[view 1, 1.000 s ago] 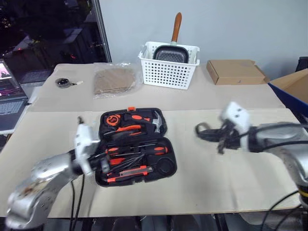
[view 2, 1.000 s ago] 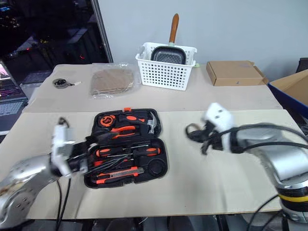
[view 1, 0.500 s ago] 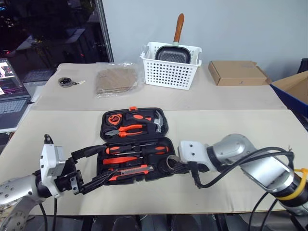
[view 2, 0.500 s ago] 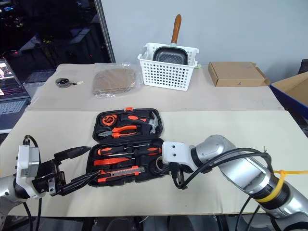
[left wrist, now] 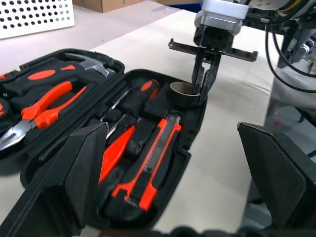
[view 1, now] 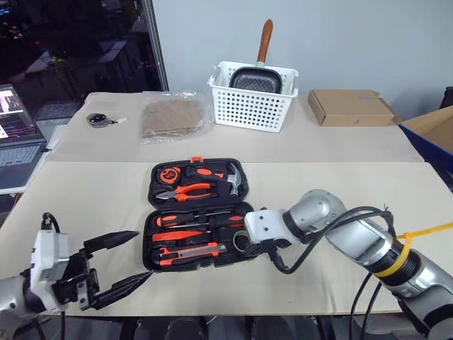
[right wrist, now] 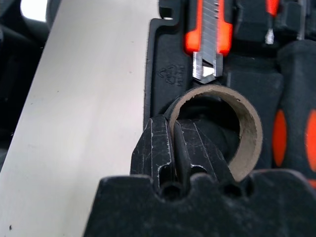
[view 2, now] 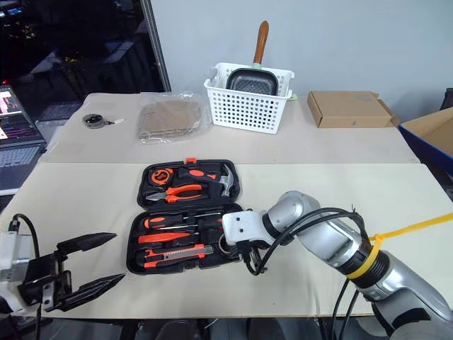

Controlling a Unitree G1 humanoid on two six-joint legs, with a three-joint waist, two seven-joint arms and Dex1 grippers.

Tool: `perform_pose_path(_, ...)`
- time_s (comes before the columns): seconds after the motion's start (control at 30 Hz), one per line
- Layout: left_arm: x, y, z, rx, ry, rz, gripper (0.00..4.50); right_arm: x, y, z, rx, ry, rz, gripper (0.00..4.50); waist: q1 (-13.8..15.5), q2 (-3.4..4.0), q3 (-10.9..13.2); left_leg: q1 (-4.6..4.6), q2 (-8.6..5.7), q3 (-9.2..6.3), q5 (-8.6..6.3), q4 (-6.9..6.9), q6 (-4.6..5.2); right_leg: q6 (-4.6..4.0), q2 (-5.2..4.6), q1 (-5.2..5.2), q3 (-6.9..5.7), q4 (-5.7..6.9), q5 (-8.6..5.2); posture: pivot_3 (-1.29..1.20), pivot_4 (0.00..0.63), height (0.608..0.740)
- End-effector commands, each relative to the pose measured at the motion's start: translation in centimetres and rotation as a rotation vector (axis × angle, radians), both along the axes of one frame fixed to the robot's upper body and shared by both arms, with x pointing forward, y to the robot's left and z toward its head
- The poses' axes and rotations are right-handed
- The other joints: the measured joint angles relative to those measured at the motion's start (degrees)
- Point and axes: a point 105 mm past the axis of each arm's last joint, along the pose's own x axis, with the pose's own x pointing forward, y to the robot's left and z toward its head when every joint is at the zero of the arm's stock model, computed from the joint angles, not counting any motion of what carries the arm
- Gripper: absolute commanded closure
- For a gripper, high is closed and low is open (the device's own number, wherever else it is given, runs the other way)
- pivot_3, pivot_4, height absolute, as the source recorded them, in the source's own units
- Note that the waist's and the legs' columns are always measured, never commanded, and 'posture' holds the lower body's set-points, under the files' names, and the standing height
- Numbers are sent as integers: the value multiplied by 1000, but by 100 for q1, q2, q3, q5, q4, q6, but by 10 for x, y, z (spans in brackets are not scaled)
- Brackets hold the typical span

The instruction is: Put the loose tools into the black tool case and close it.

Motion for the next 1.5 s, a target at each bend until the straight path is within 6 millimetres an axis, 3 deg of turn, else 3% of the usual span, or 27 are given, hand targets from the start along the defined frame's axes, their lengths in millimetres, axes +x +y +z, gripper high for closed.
perform_pose_path(0.03, -2, 7, 8, 40, -39, -15, 0, -4, 0, -2, -39, -3, 80, 4482, 0, 0, 0, 2, 0, 0, 1, 0, -2, 0, -1, 1, -1, 0, 0, 0, 150, 740)
perform_pose_path(0.1, 0, 9, 8, 43, -45, -15, 0, -6, -1, -3, -49, 3, 103, 4482, 1, 0, 0, 4, -1, 2, 2, 0, -4, -2, -3, 2, -1, 0, 1, 0, 150, 740)
perform_pose_path(0.13, 1, 9, 9, 42, -48, -15, 0, -5, -1, -3, -43, -1, 107, 4131, 1, 0, 0, 4, -1, 2, 2, 0, -4, -1, -3, 2, -1, -1, 1, 0, 150, 740)
perform_pose_path(0.17, 1, 9, 9, 41, -49, -15, 0, -5, 0, -3, -38, -3, 111, 4131, 2, 0, 0, 4, -1, 2, 2, 0, -3, -1, -2, 3, -2, -2, 1, 0, 150, 740)
perform_pose_path(0.3, 7, 10, 6, 20, -51, 27, 0, 0, 7, 17, 87, -5, 71, 2848, 11, 0, 0, 1, -1, 0, -3, 0, -3, -1, -2, 2, -5, -1, 1, 0, 150, 740)
perform_pose_path(0.4, 16, 10, 3, -3, -48, 91, 0, -3, 12, 43, 222, 65, 46, 2848, 10, 0, 0, -1, -1, -1, -7, -2, -3, -1, -3, 0, -5, -1, 2, 0, 150, 740)
perform_pose_path(0.53, 48, 19, 2, -45, -41, 300, 0, 2, 21, 79, 422, 170, -57, 2848, 10, -4, 0, 0, 0, -10, -6, -2, -5, -4, -9, 4, -6, 5, 7, 0, 150, 740)
perform_pose_path(0.6, 73, 25, 7, -76, -44, 433, 0, 31, 25, 90, 517, 172, -223, 2848, 9, -6, 0, 2, 7, -12, -2, -2, -12, -13, -11, 6, -8, 5, 18, 0, 150, 740)
perform_pose_path(0.63, 89, 26, 5, -65, -9, 499, 0, 59, 22, 92, 553, 138, -370, 2848, 7, -7, 0, 8, 11, -15, 1, -2, -17, -17, -12, 9, -9, 8, 24, 0, 150, 740)
perform_pose_path(0.67, 105, 26, 4, -56, 43, 573, 0, 81, 17, 91, 558, 102, -478, 2353, 6, -7, 0, 7, 13, -15, 8, -2, -25, -27, -11, 6, -10, 10, 34, 0, 150, 740)
perform_pose_path(0.73, 128, 26, 4, -55, 135, 671, 0, 122, 5, 94, 578, 36, -705, 1807, 23, -11, 3, 9, 13, -18, 30, -2, -32, -32, 4, 10, -17, 15, 49, 0, 150, 740)
perform_pose_path(0.83, 152, 27, 4, -18, 249, 736, 0, 155, -8, 87, 526, -17, -893, 835, 2, -12, 3, -2, -1, -18, 57, -2, -30, -23, 7, 1, -17, 15, 70, 0, 150, 740)
perform_pose_path(1.0, 177, 34, -3, 14, 384, 820, 0, 172, -16, 67, 424, 48, -1034, 835, -112, -12, 3, -25, -4, -14, 58, -15, -32, -17, 14, -18, -15, 12, 71, 0, 150, 740)
perform_pose_path(1.13, 190, 36, -11, 21, 452, 840, 0, 173, -15, 54, 384, 136, -1085, 835, -188, -12, 3, -111, -6, -13, 88, -15, -88, -13, 7, -106, -13, 46, 70, 0, 150, 740)
perform_pose_path(1.3, 198, 36, -27, 18, 533, 837, 0, 171, -16, 41, 359, 235, -1129, 835, -177, -11, 3, -120, -5, -12, 87, -16, -91, -13, 6, -117, -18, 46, 70, 0, 150, 740)
perform_pose_path(1.4, 201, 32, -37, 0, 582, 823, 791, 170, -14, 32, 354, 301, -1148, 745, -169, -11, 3, -110, -6, -12, 88, -13, -93, -12, 4, -102, -17, 47, 69, 0, 150, 740)
perform_pose_path(1.5, 205, 27, -39, -15, 590, 806, 1800, 169, -12, 23, 342, 339, -1155, 1417, -178, -12, 3, -94, -7, -13, 83, -13, -83, -13, 4, -88, -14, 55, 71, 0, 150, 740)
